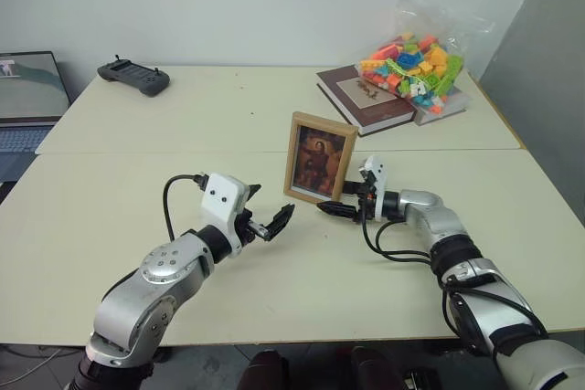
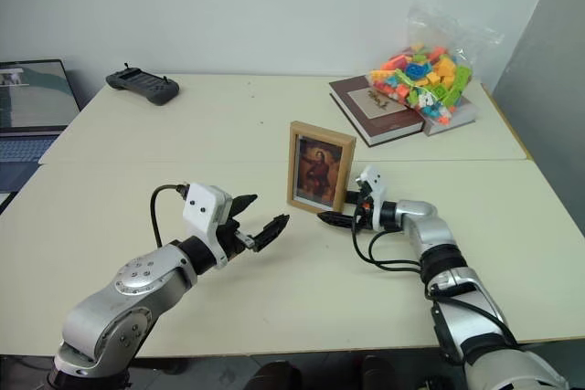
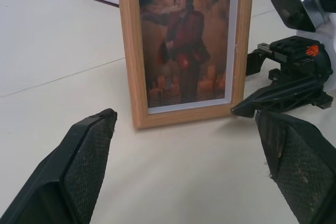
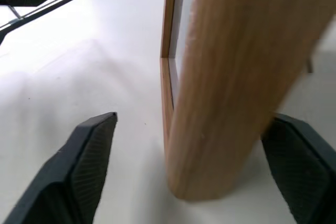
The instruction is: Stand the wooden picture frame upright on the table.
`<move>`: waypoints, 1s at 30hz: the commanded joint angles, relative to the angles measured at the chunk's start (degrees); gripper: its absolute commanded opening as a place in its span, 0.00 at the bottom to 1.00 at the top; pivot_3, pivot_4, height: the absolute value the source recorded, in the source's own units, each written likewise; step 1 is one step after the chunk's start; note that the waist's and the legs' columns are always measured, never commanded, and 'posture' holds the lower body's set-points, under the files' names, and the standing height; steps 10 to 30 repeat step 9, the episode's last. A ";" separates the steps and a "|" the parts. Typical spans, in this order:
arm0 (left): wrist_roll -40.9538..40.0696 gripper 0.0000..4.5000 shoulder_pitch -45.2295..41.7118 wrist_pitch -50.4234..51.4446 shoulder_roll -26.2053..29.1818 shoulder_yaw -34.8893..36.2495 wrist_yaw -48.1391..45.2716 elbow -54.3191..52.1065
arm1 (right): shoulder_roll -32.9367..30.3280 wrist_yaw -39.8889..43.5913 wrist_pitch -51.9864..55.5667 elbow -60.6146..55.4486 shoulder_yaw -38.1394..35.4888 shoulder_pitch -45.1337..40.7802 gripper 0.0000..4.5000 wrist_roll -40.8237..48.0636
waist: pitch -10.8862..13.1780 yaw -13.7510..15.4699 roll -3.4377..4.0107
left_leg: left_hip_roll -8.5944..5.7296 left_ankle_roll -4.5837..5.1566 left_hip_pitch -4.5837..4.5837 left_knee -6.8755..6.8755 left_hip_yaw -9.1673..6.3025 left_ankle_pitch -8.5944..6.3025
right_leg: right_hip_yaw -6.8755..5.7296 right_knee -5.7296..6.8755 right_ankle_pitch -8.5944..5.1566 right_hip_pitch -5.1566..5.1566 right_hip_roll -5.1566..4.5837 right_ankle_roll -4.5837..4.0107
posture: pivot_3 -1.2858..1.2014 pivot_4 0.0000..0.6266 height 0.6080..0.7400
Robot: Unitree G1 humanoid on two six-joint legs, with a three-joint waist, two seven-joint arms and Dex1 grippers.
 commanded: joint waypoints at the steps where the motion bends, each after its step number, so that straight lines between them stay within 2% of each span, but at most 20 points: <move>1: -3.11 1.00 -2.64 2.71 3.98 5.66 -6.38 3.71 | -8.65 0.80 0.78 -11.85 -2.01 6.26 0.99 -1.97 | 0.00 0.22 0.00 | 0.00 0.00 -0.01 0.00 0.00 0.00 | -0.02 -0.02 0.00 0.00 -0.01 0.00 | 0.52 0.24 1.00; 5: -7.29 1.00 -7.63 5.97 11.87 11.29 -17.35 12.74 | -17.97 3.39 15.18 -33.88 -5.85 11.61 0.99 6.40 | 0.07 -0.36 0.10 | 0.01 0.03 -0.01 -0.01 -0.03 -0.02 | -0.03 0.02 -0.01 -0.03 0.02 0.01 | 0.52 0.24 1.00; 9: -8.39 1.00 -12.79 7.90 18.16 12.24 -27.55 20.94 | -21.50 0.11 27.45 -48.71 -9.56 12.97 0.99 13.43 | 0.08 -1.25 0.12 | 0.06 0.06 0.10 -0.06 -0.19 -0.03 | -0.03 0.05 -0.02 -0.01 0.17 0.00 | 0.52 0.24 1.00; 30: -8.39 1.00 -12.79 7.90 18.16 12.24 -27.55 20.94 | -21.50 0.11 27.45 -48.71 -9.56 12.97 0.99 13.43 | 0.08 -1.25 0.12 | 0.06 0.06 0.10 -0.06 -0.19 -0.03 | -0.03 0.05 -0.02 -0.01 0.17 0.00 | 0.52 0.24 1.00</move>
